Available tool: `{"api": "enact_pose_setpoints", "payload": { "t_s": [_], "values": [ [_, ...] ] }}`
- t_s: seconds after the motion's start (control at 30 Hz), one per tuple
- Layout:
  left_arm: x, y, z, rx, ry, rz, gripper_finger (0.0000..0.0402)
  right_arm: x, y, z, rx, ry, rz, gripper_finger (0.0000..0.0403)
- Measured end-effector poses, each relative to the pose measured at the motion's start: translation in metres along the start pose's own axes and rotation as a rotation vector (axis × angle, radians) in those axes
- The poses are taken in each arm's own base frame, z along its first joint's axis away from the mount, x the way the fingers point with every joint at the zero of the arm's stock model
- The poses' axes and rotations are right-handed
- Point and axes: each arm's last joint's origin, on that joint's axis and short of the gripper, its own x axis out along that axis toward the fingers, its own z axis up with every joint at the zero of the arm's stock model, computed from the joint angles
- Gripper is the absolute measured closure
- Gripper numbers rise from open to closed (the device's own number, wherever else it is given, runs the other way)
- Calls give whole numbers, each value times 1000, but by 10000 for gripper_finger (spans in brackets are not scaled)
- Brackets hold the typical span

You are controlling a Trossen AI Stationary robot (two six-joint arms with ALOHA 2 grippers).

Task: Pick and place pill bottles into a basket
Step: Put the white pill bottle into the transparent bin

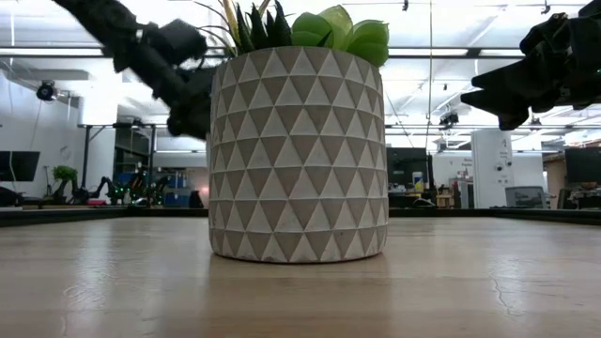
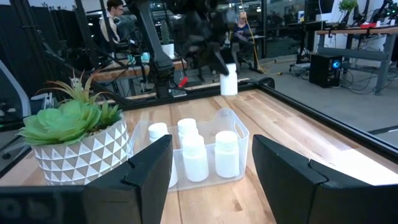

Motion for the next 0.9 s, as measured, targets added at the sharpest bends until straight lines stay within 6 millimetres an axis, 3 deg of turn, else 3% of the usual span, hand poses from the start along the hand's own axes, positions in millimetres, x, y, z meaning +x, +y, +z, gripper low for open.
{"api": "enact_pose_setpoints", "payload": {
  "t_s": [0.4, 0.6, 0.9],
  "values": [
    [-25, -53, 50, 204, 18, -103, 262, 0, 0, 0, 0, 0, 0, 193],
    [-7, -73, 55, 244, 14, -151, 262, 0, 0, 0, 0, 0, 1, 193],
    [33, -78, 51, 221, 13, -174, 262, 0, 0, 0, 0, 0, 0, 193]
  ]
}}
